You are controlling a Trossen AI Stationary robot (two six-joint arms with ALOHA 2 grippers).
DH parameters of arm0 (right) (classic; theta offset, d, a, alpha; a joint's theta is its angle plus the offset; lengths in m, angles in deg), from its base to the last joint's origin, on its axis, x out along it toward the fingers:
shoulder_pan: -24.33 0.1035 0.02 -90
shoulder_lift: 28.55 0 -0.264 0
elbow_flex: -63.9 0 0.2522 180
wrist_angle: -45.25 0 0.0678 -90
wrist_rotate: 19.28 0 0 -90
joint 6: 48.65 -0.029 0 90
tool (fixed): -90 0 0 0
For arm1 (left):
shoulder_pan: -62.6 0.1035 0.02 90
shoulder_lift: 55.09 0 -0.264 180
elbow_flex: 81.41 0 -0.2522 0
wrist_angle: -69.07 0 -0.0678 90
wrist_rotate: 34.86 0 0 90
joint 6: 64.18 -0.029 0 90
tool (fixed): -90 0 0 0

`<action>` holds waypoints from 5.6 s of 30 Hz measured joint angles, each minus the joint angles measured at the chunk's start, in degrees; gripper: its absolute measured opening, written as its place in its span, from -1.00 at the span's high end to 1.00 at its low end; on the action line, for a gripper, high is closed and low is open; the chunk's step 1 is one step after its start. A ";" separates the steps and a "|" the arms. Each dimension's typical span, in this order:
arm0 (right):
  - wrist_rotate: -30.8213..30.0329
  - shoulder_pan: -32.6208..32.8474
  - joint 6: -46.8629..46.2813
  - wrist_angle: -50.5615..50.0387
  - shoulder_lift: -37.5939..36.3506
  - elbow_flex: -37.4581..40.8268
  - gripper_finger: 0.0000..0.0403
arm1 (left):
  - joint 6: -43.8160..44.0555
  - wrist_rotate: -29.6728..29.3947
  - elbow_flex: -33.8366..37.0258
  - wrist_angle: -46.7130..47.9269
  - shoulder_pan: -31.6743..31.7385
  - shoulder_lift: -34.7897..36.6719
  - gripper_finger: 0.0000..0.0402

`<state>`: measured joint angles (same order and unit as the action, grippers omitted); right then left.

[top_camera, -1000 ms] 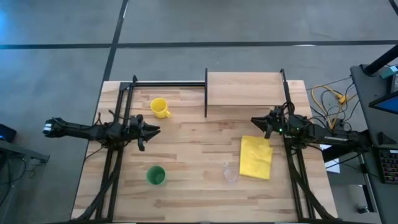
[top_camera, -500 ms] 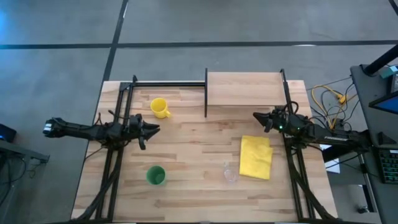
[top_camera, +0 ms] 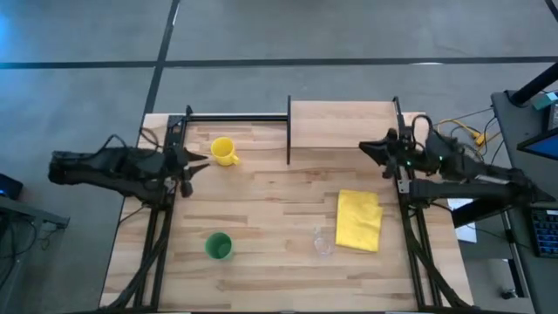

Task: Stack small to large cups/mugs on shelf
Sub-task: Put the transparent mug on the shelf

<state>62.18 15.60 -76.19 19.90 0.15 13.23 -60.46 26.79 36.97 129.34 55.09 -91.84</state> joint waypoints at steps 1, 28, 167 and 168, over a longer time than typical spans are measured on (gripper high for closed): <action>0.38 0.00 1.49 -2.54 2.69 -3.71 0.74 | 0.58 0.33 -3.12 3.44 0.00 -2.78 0.59; 10.10 20.68 4.50 -72.68 57.62 -52.21 0.44 | -2.68 5.40 -50.19 5.03 -0.87 -41.01 0.59; -3.06 -14.92 10.74 -78.45 75.44 -93.14 0.96 | -2.96 2.33 -49.29 7.02 -0.81 -32.50 0.59; -2.75 -15.78 11.55 -78.44 75.73 -93.14 0.96 | -2.96 2.31 -49.28 7.03 -0.81 -32.50 0.59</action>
<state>59.43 -0.18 -64.65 -58.54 75.88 -79.92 -63.42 29.11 -12.31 136.37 54.28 -124.34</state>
